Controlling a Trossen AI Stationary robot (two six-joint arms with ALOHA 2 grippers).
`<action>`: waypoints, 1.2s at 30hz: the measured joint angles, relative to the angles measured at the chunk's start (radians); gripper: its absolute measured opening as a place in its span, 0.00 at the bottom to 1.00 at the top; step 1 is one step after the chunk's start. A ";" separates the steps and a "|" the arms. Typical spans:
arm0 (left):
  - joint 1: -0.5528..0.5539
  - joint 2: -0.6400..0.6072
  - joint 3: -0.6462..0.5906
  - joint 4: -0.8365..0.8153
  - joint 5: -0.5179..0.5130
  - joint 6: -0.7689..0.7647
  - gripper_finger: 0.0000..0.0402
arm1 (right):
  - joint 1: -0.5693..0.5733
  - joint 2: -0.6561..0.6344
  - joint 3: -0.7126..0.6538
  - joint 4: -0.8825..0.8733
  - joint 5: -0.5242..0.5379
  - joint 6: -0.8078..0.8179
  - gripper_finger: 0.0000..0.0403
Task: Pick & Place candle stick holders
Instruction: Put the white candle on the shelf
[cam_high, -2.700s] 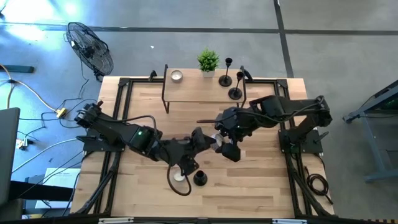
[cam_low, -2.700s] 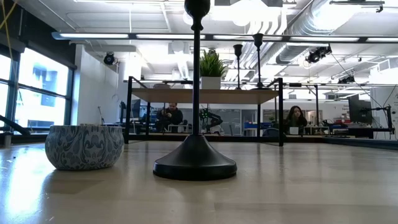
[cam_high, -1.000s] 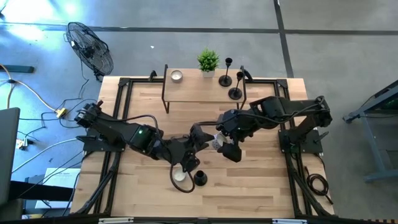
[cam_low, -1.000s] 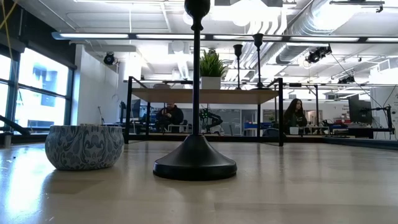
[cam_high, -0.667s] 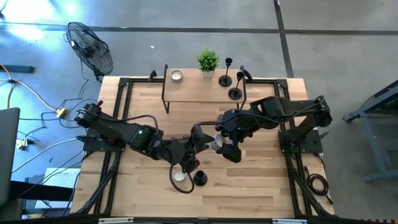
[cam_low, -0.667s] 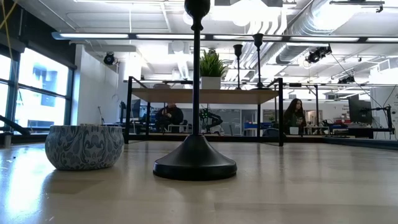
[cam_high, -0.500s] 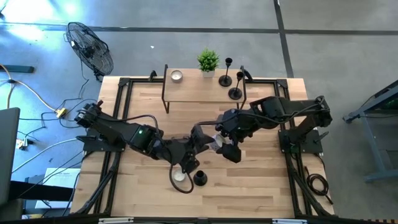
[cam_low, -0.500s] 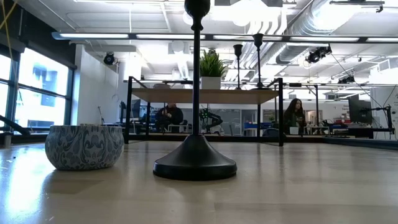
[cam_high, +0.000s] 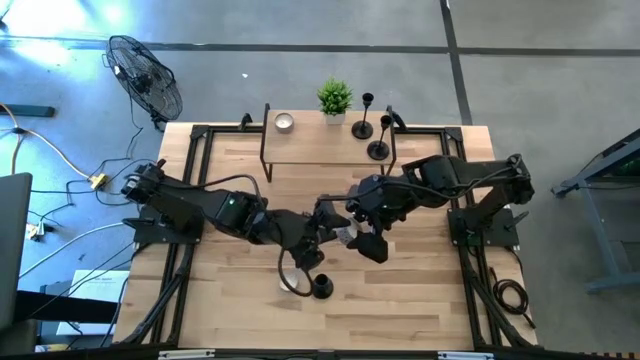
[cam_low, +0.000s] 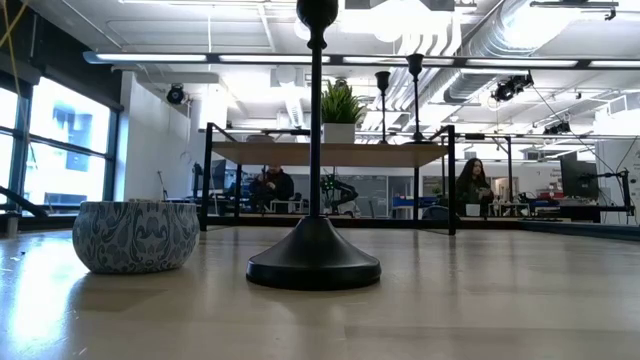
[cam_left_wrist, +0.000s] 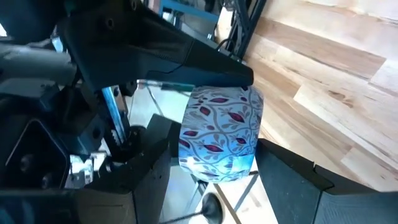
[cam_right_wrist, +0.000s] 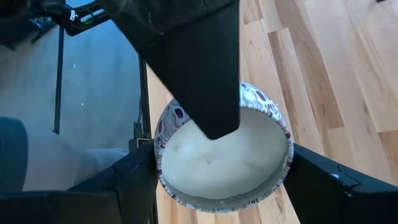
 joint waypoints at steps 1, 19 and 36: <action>0.000 0.000 0.000 0.003 0.009 0.009 0.57 | 0.000 0.000 0.000 0.001 0.000 -0.001 0.70; -0.002 0.000 0.000 0.005 0.038 0.027 0.57 | 0.000 0.000 0.000 0.000 0.001 -0.001 0.70; 0.031 0.010 0.000 0.006 0.120 0.031 0.57 | 0.000 0.000 0.000 0.001 0.002 0.003 0.70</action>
